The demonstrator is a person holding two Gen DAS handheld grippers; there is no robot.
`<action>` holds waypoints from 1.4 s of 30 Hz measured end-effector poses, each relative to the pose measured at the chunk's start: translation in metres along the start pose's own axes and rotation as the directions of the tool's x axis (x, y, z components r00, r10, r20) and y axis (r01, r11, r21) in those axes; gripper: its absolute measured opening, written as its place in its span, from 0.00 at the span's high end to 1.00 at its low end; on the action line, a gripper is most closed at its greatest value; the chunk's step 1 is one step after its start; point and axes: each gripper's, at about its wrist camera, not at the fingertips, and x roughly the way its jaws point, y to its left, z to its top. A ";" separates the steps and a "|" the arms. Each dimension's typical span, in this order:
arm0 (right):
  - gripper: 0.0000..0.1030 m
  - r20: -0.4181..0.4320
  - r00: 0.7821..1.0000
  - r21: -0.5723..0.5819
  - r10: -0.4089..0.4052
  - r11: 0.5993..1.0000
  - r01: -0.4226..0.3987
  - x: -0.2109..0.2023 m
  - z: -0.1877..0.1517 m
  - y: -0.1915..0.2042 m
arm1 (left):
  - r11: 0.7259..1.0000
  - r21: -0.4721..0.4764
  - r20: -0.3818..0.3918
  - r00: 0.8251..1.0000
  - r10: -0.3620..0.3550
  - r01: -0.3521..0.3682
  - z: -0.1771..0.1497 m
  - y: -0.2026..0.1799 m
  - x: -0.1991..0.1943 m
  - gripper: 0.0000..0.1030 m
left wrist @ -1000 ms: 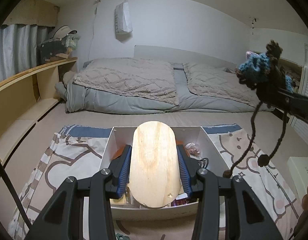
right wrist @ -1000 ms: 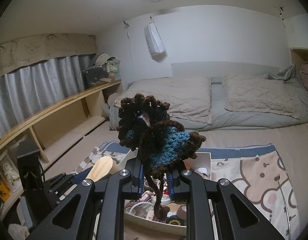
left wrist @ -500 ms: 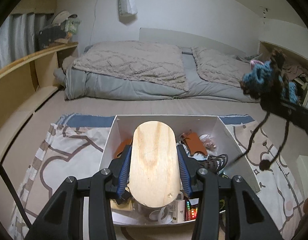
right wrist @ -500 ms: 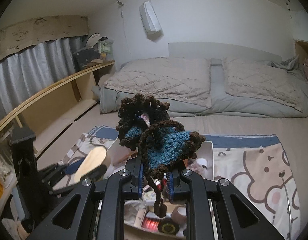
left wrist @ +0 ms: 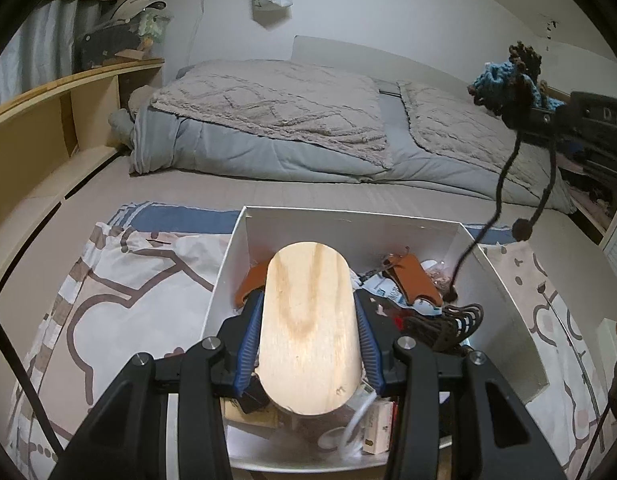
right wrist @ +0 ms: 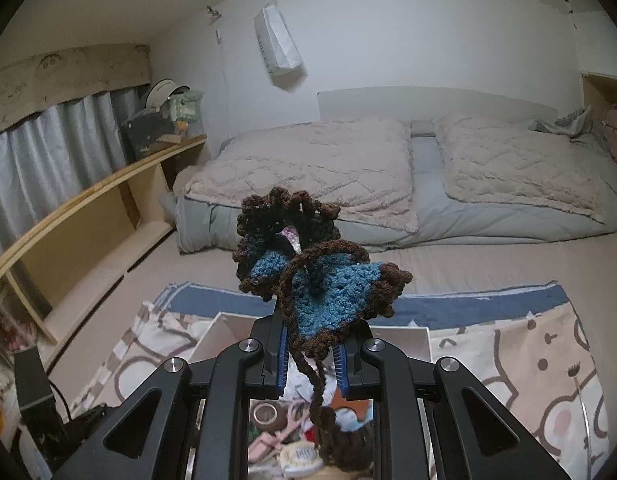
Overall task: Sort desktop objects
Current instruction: 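Lower the wooden piece with the left gripper while the right gripper lowers the pouch into the box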
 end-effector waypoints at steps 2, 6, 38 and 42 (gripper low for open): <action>0.82 -0.006 1.000 0.020 0.027 0.999 -0.027 0.006 0.001 -0.002 | 1.000 -0.001 0.004 1.000 0.004 -0.004 0.002 0.003 0.001 0.57; 0.82 -0.066 0.994 0.071 0.092 0.994 -0.088 0.024 -0.010 -0.005 | 1.000 -0.008 0.008 1.000 0.012 -0.012 0.005 0.010 0.002 0.57; 0.45 -0.346 0.932 0.065 0.105 0.994 -0.088 0.070 -0.107 -0.019 | 0.995 -0.057 -0.085 0.992 -0.091 0.086 0.037 -0.006 0.060 0.58; 0.45 -0.323 0.936 0.094 0.142 0.989 -0.118 0.056 -0.112 -0.029 | 0.990 -0.095 -0.118 0.986 -0.114 0.103 0.037 -0.010 0.073 0.58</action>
